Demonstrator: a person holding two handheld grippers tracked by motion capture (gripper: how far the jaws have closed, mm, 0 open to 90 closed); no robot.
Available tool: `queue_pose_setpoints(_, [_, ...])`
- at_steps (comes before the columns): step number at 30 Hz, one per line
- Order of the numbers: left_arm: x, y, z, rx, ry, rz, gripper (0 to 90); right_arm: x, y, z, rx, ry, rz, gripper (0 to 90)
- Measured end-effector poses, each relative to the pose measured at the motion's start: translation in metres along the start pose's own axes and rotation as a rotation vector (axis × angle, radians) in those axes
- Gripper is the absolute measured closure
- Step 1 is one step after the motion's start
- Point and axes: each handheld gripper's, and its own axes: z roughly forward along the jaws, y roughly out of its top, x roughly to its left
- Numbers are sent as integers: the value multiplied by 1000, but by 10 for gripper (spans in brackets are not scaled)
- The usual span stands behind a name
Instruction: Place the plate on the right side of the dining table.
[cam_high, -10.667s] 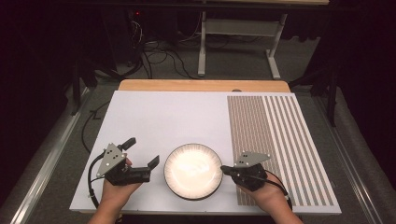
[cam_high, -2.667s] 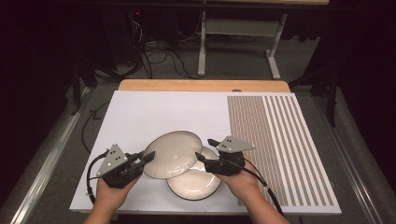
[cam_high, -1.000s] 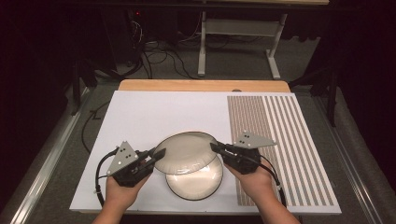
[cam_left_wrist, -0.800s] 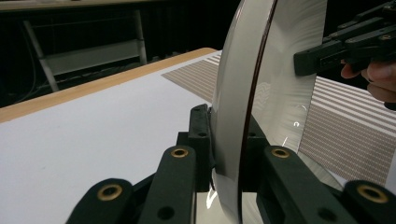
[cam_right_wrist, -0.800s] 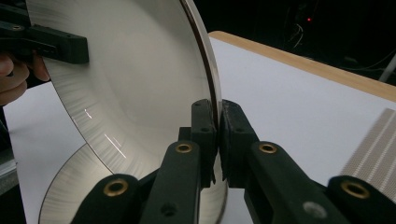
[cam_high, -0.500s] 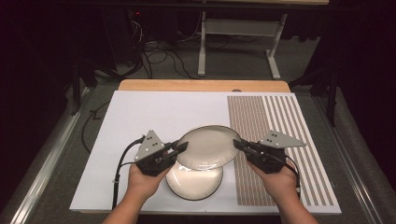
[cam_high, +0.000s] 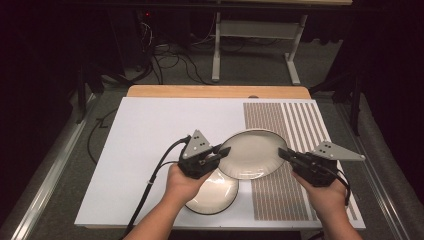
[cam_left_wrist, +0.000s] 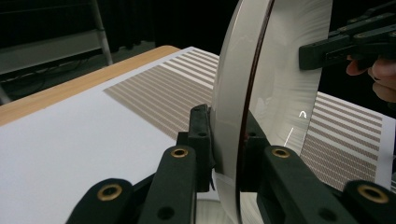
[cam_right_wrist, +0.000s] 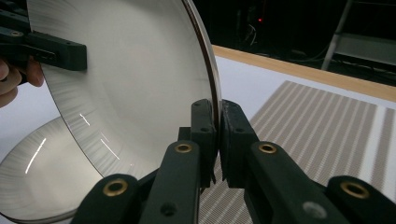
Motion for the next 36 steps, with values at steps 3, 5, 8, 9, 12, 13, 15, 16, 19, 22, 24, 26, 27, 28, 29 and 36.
queue_pose_setpoints(3, [-5, 4, 13, 11, -14, 8, 802, -8, -4, -8, -1, -17, 6, 873])
queue_pose_setpoints(5, [-7, 5, 16, 14, -17, 9, 801, -12, -6, -11, 0, -25, 7, 873])
queue_pose_setpoints(8, [-13, 11, 32, 25, -31, 14, 800, -22, -11, -21, -7, -47, 26, 873])
queue_pose_setpoints(9, [-14, 13, 35, 28, -33, 18, 800, -25, -13, -23, -8, -52, 29, 873])
queue_pose_setpoints(12, [-16, 16, 42, 36, -39, 20, 799, -29, -15, -27, -9, -62, 40, 873])
queue_pose_setpoints(13, [-17, 17, 46, 41, -42, 21, 797, -34, -17, -31, -11, -75, 46, 873])
queue_pose_setpoints(15, [-18, 20, 55, 51, -51, 18, 797, -37, -18, -33, -13, -81, 54, 873])
queue_pose_setpoints(16, [-19, 20, 58, 54, -53, 19, 796, -40, -20, -35, -14, -88, 62, 873])
queue_pose_setpoints(19, [-21, 23, 68, 72, -55, 20, 793, -46, -24, -38, -16, -99, 75, 874])
queue_pose_setpoints(22, [-24, 24, 78, 86, -61, 19, 792, -53, -28, -42, -13, -115, 84, 873])
queue_pose_setpoints(24, [-26, 24, 85, 92, -62, 12, 791, -56, -30, -44, -14, -123, 92, 873])
queue_pose_setpoints(26, [-28, 25, 91, 100, -66, 9, 789, -60, -33, -46, -14, -134, 100, 872])
queue_pose_setpoints(27, [-28, 25, 91, 100, -66, 9, 789, -60, -33, -46, -14, -134, 100, 872])
queue_pose_setpoints(28, [-29, 25, 98, 109, -66, 5, 788, -65, -35, -47, -7, -141, 108, 871])
queue_pose_setpoints(29, [-29, 25, 98, 109, -66, 5, 787, -65, -35, -47, -7, -141, 108, 871])
queue_pose_setpoints(36, [-31, 22, 126, 156, -66, -12, 776, -81, -47, -49, 17, -172, 146, 872])
